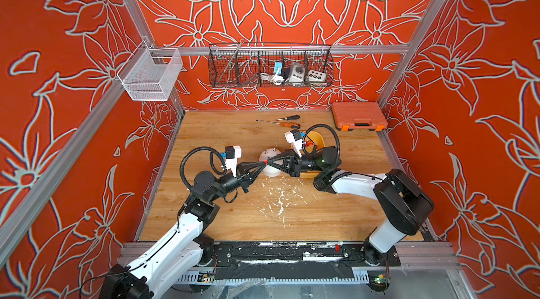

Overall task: Cover the protruding screws with screw protection sleeves
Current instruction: Pick up the screw protection sleeve from the center of the board.

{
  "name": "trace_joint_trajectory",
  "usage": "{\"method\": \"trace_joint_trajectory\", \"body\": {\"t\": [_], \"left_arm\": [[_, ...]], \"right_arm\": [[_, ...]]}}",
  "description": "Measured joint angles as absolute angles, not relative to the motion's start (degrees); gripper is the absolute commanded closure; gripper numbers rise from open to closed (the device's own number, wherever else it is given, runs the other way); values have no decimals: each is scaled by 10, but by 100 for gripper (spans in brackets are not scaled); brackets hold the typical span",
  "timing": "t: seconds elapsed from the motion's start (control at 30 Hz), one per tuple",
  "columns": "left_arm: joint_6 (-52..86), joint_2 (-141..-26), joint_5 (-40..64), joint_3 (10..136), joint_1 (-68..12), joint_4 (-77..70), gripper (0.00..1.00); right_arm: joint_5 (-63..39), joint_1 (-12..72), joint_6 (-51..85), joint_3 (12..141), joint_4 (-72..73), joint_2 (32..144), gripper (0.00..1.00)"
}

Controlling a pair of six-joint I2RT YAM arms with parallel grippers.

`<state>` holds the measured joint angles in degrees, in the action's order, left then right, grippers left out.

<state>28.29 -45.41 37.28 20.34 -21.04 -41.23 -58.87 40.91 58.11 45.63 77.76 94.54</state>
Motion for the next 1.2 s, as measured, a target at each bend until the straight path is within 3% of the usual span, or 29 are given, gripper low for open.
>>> {"method": "trace_joint_trajectory", "body": {"t": [0.37, 0.43, 0.53, 0.6, 0.7, 0.83, 0.97, 1.2], "left_arm": [[283, -455, 373, 200, -210, -421, 100], [279, -453, 373, 198, -210, -420, 75], [264, -438, 366, 182, -210, -405, 55], [234, -413, 352, 168, -210, -381, 43], [190, -361, 322, 143, -211, -347, 34], [119, -302, 285, 98, -220, -318, 32], [16, -294, 250, 93, -282, -257, 31], [-112, -362, 215, 109, -381, -223, 31]], "right_arm": [[-604, 408, 591, 475, 753, 944, 100], [-612, 406, 590, 483, 745, 942, 100], [-626, 404, 570, 491, 694, 923, 100], [-631, 403, 504, 503, 584, 893, 100], [-603, 403, 364, 562, 329, 847, 100], [-534, 403, 211, 672, 25, 811, 100], [-493, 402, 125, 760, -216, 822, 100], [-448, 420, 62, 778, -464, 852, 100]]}}
